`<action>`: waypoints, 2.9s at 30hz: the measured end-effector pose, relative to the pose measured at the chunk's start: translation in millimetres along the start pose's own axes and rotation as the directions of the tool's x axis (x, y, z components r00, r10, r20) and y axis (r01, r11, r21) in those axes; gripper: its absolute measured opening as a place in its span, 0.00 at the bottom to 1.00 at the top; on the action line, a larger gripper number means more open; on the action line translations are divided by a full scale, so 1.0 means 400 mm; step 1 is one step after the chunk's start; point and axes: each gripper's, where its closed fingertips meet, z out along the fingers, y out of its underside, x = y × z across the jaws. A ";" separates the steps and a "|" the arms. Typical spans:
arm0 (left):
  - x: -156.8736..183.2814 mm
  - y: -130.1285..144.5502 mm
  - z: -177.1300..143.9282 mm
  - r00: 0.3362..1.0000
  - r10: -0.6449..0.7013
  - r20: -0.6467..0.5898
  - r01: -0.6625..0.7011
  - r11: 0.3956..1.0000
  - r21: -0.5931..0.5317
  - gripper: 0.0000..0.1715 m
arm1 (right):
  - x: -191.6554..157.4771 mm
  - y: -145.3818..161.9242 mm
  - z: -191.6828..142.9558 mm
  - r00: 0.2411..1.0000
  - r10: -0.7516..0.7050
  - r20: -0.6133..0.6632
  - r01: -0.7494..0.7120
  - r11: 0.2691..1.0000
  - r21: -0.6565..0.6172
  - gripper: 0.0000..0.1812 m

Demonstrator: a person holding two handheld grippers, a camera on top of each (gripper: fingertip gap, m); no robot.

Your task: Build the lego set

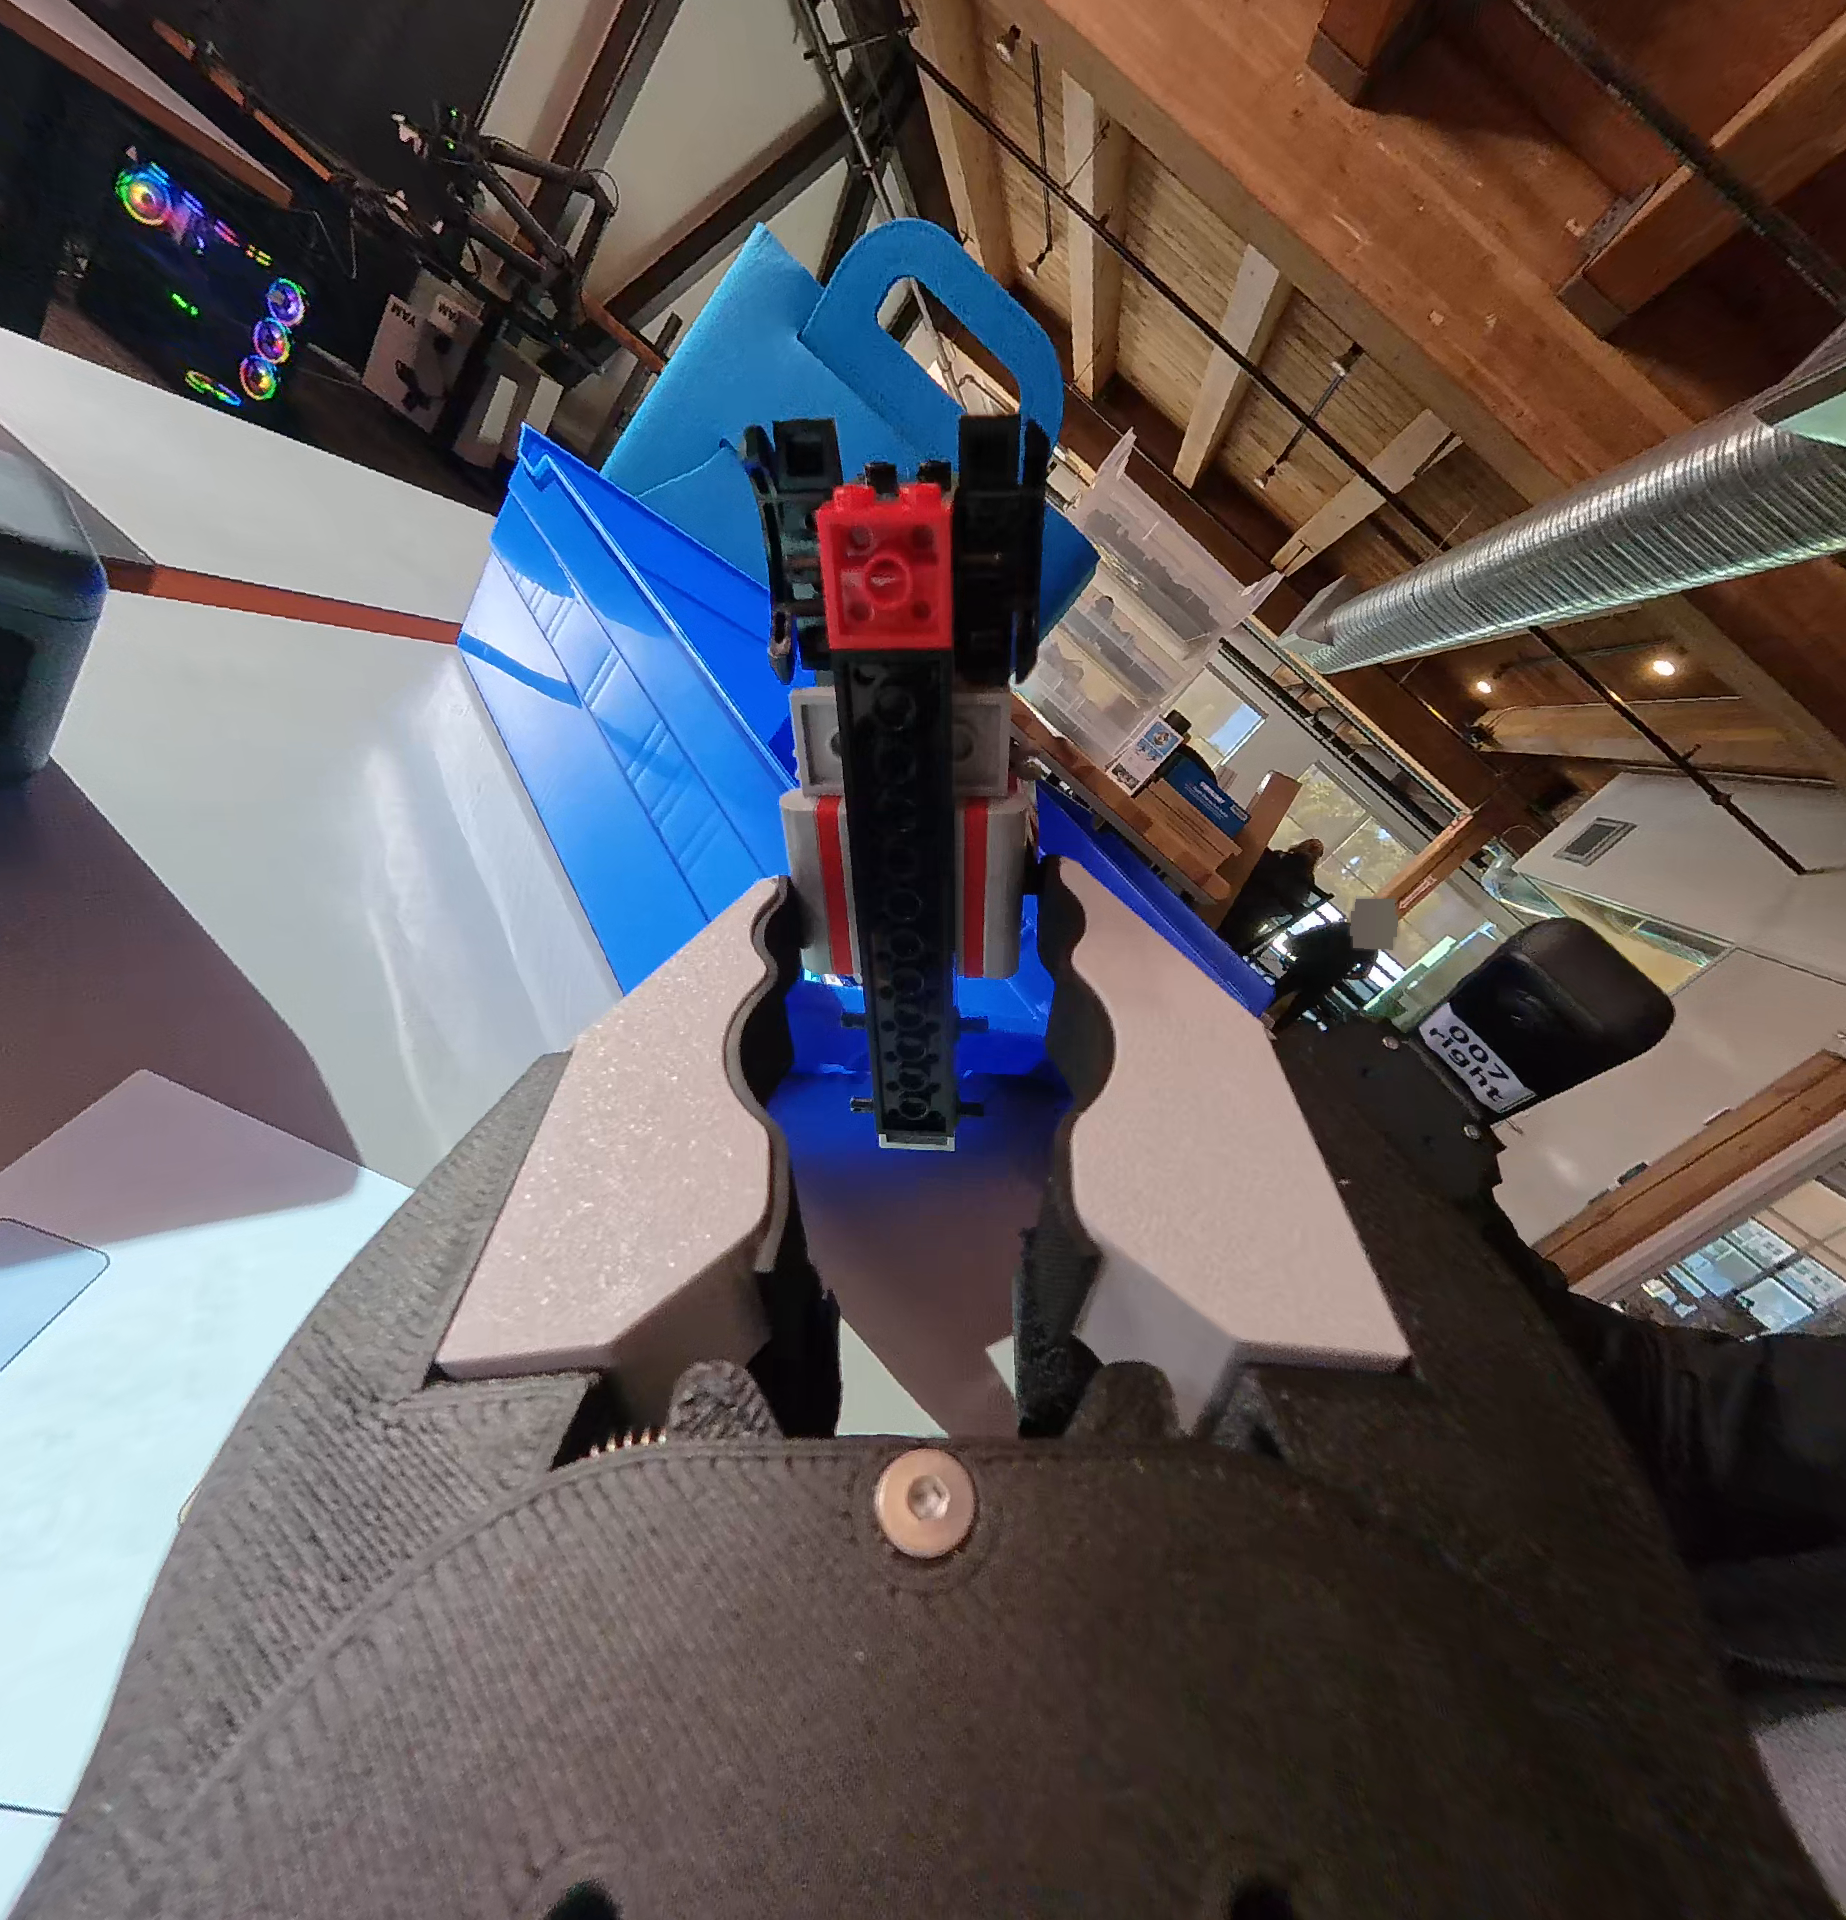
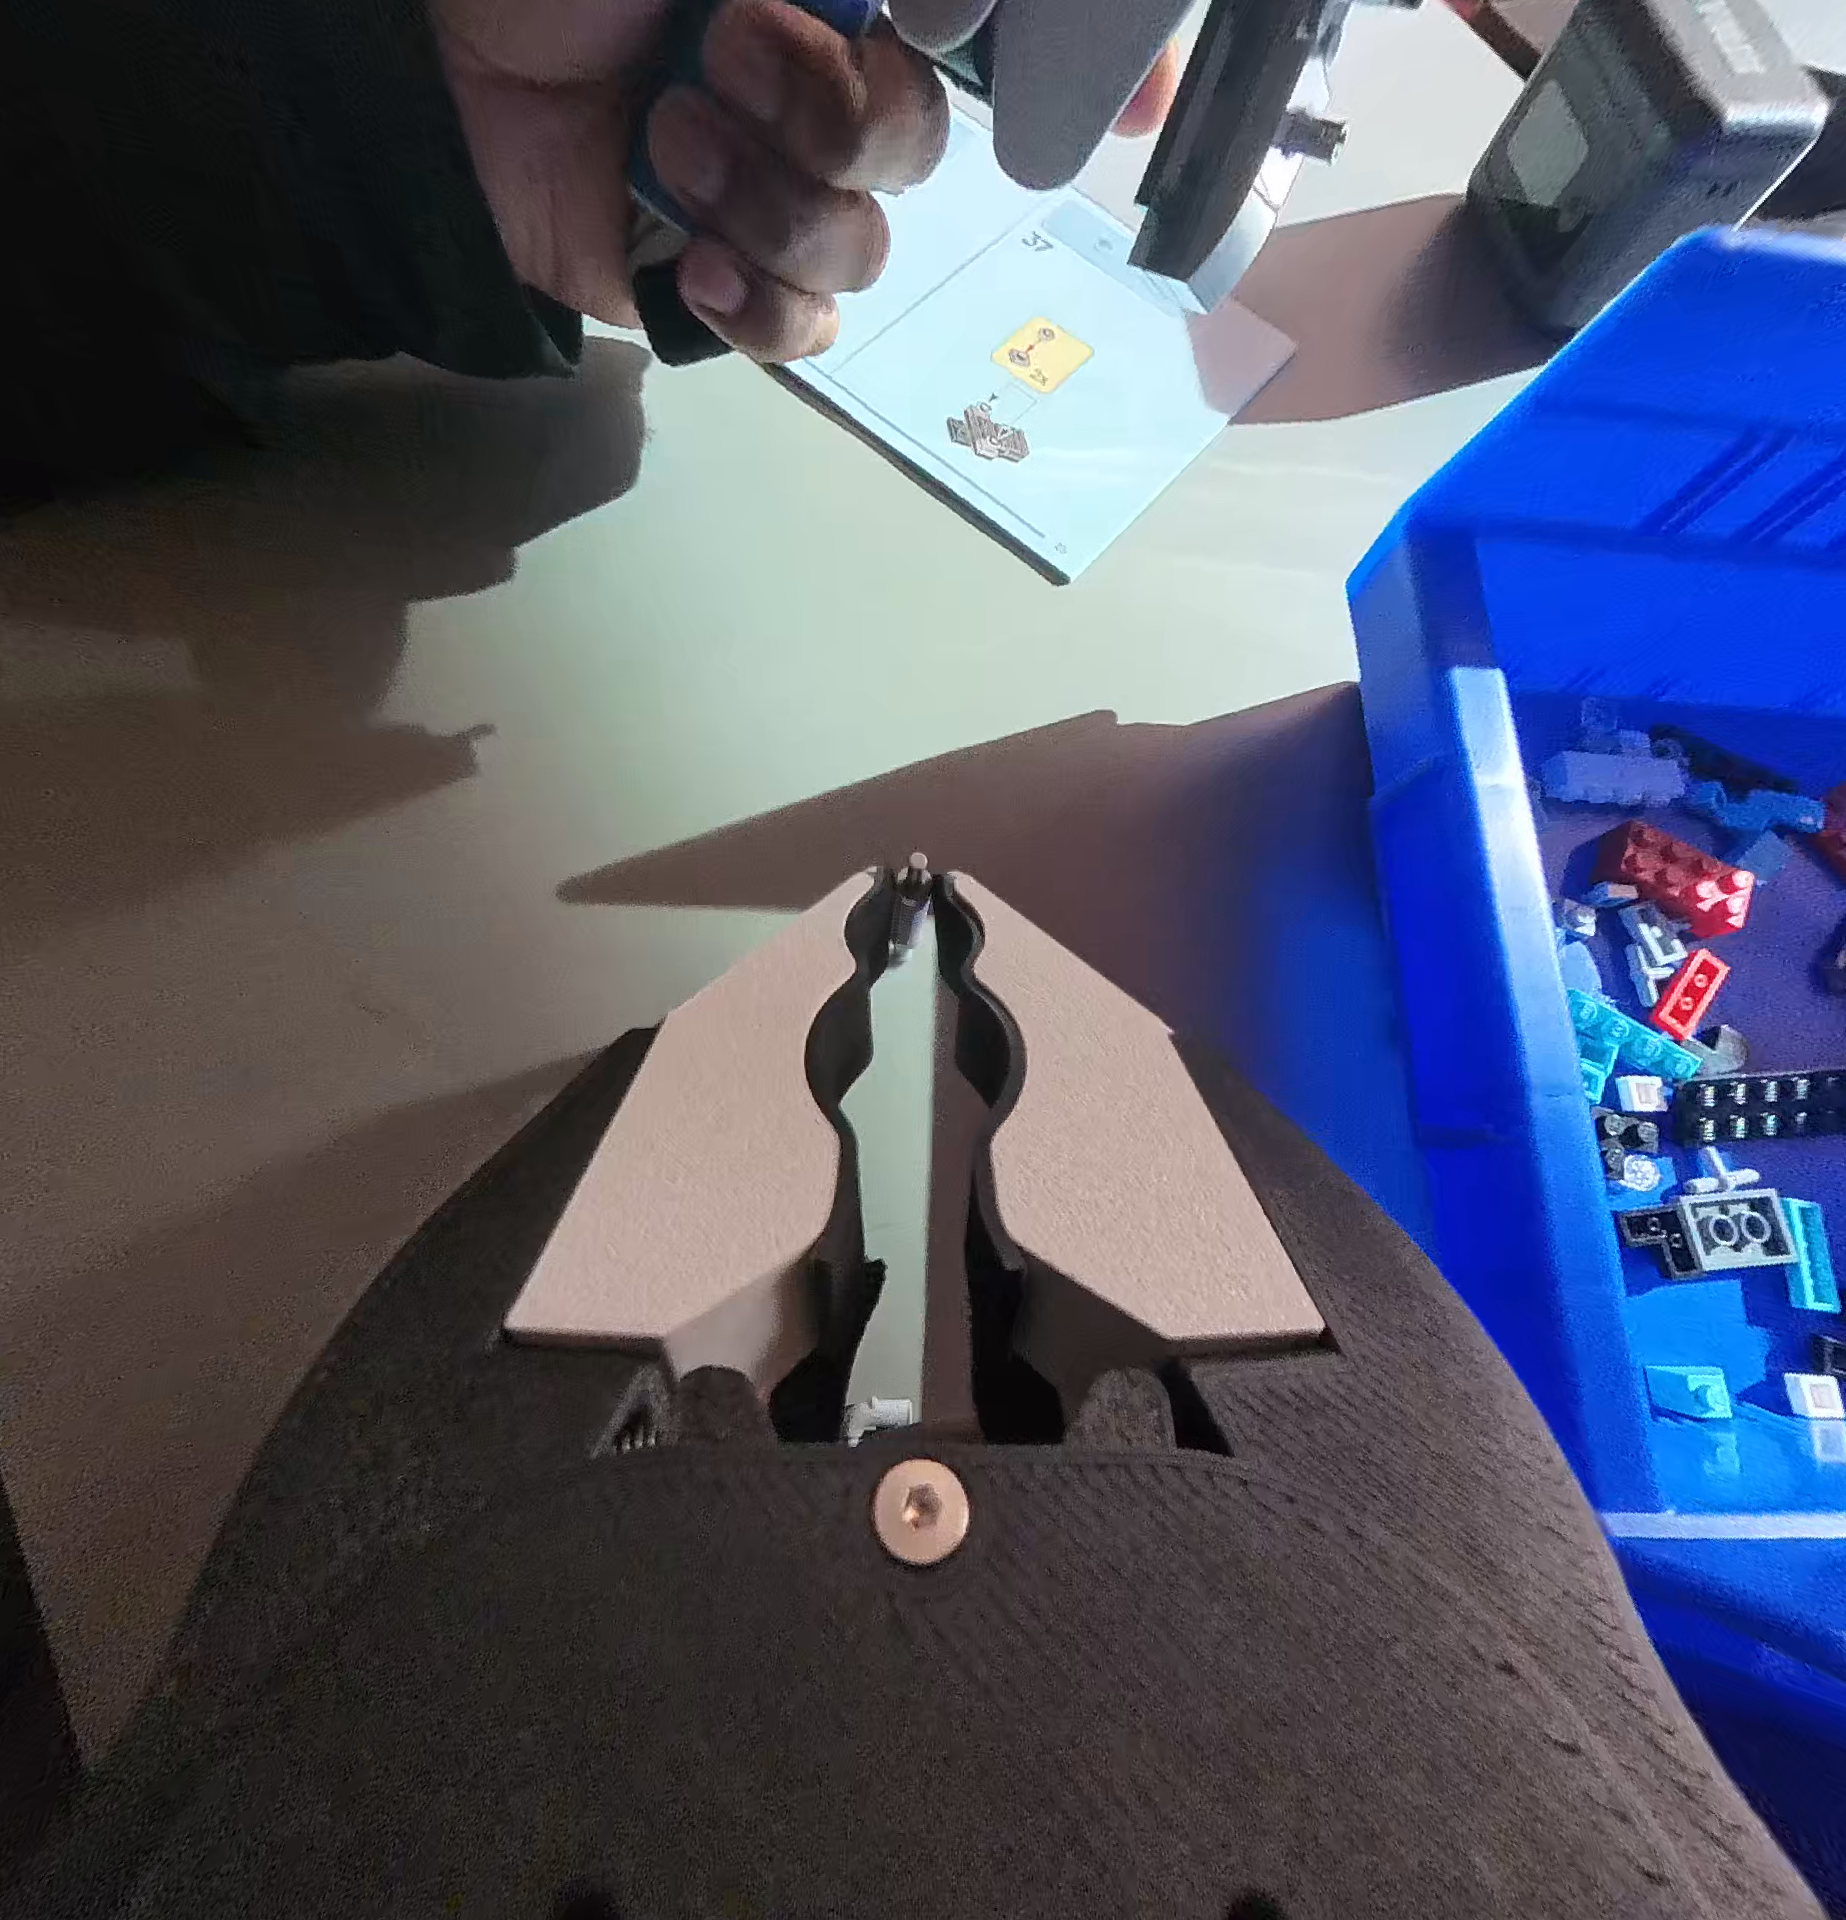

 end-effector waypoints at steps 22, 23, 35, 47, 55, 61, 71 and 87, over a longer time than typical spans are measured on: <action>0.001 0.008 0.003 1.000 0.009 0.002 -0.009 1.000 -0.017 0.27 | -0.013 0.091 0.055 0.999 0.030 0.046 -0.022 0.984 -0.179 0.12; 0.001 0.007 0.002 1.000 0.008 0.003 -0.008 1.000 -0.016 0.27 | -0.027 0.083 0.062 0.997 0.041 0.061 -0.030 0.985 -0.172 0.12; 0.003 0.007 0.001 1.000 -0.010 -0.011 0.009 1.000 -0.020 0.27 | 0.039 -0.016 0.074 0.971 -0.216 0.099 0.225 0.970 -0.091 0.14; -0.011 0.031 0.001 0.999 -0.043 0.001 0.043 0.995 -0.087 0.27 | 0.017 0.028 0.134 0.790 -0.483 0.378 0.593 0.758 -0.271 0.07; -0.020 0.079 0.011 0.991 -0.133 0.033 0.137 0.974 -0.182 0.27 | 0.028 -0.017 0.125 0.905 -0.375 0.201 0.410 0.895 -0.175 0.04; -0.006 0.108 0.025 0.981 -0.191 0.017 0.190 0.957 -0.218 0.27 | 0.103 -0.171 0.000 0.935 -0.345 -0.077 0.349 0.936 0.046 0.04; 0.024 0.161 0.045 0.966 -0.258 -0.013 0.243 0.923 -0.298 0.27 | 0.211 -0.258 -0.005 0.771 -0.542 -0.334 0.564 0.825 -0.036 0.05; 0.023 0.192 0.047 0.923 -0.386 -0.001 0.364 0.872 -0.328 0.27 | 0.190 -0.222 0.040 0.838 -0.518 -0.172 0.517 0.854 -0.052 0.11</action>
